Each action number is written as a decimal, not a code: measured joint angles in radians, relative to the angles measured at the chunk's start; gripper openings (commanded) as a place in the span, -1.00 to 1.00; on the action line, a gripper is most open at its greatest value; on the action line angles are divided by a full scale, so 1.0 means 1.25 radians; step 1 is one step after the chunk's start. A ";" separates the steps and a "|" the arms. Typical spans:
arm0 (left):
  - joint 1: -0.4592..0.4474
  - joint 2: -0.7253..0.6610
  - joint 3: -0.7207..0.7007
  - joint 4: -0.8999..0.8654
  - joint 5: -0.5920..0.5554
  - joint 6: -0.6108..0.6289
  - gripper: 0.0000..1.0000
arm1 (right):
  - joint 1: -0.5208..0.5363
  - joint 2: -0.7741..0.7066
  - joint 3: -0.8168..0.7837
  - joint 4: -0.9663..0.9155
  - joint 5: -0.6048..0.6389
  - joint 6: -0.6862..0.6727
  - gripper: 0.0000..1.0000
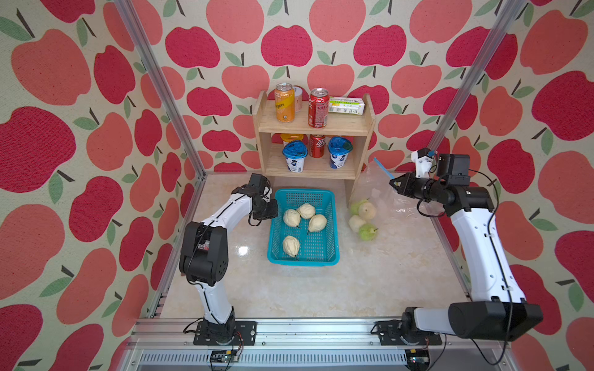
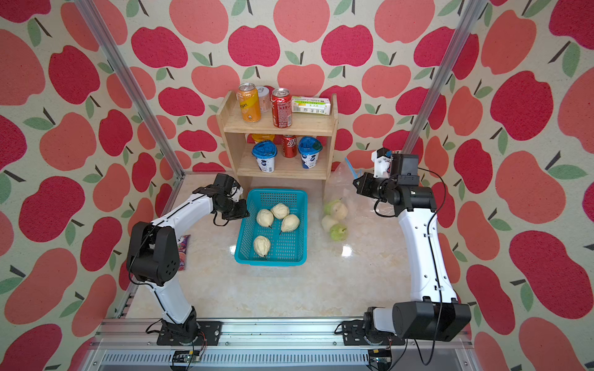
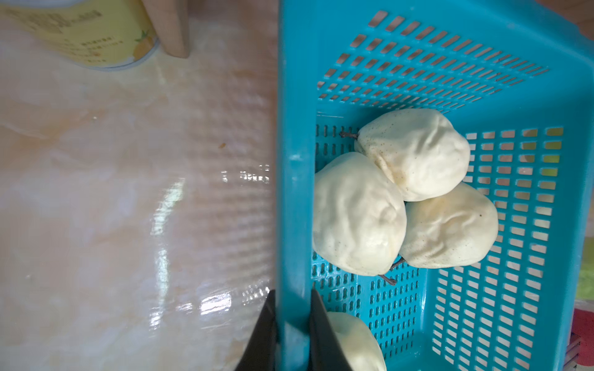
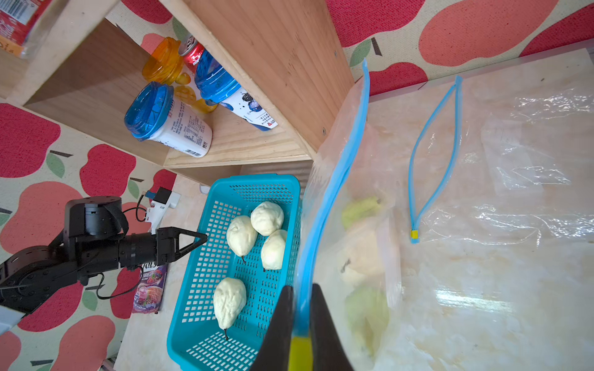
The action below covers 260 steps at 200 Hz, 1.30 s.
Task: Open the zip-top bag and take out the pear
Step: Move the basket to the center of the board, then adjust the zipper food storage bag at the center of the board.
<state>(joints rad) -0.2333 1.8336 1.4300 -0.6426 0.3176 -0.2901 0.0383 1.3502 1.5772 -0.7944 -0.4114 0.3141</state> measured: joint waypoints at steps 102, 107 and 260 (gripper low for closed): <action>-0.081 -0.136 0.055 -0.040 -0.059 0.037 0.57 | -0.001 -0.014 -0.014 0.000 -0.011 -0.001 -0.96; -0.097 -0.150 0.060 -0.038 -0.056 0.037 0.58 | -0.001 -0.014 -0.015 0.000 -0.020 -0.001 -0.92; -0.505 -0.258 -0.056 0.230 -0.022 -0.006 0.71 | 0.067 -0.064 -0.154 0.078 -0.274 0.025 0.53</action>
<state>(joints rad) -0.8650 1.5112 1.3598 -0.3546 0.2905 -0.2981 0.1215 1.2701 1.3842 -0.6968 -0.7540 0.3450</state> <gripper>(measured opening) 0.857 0.773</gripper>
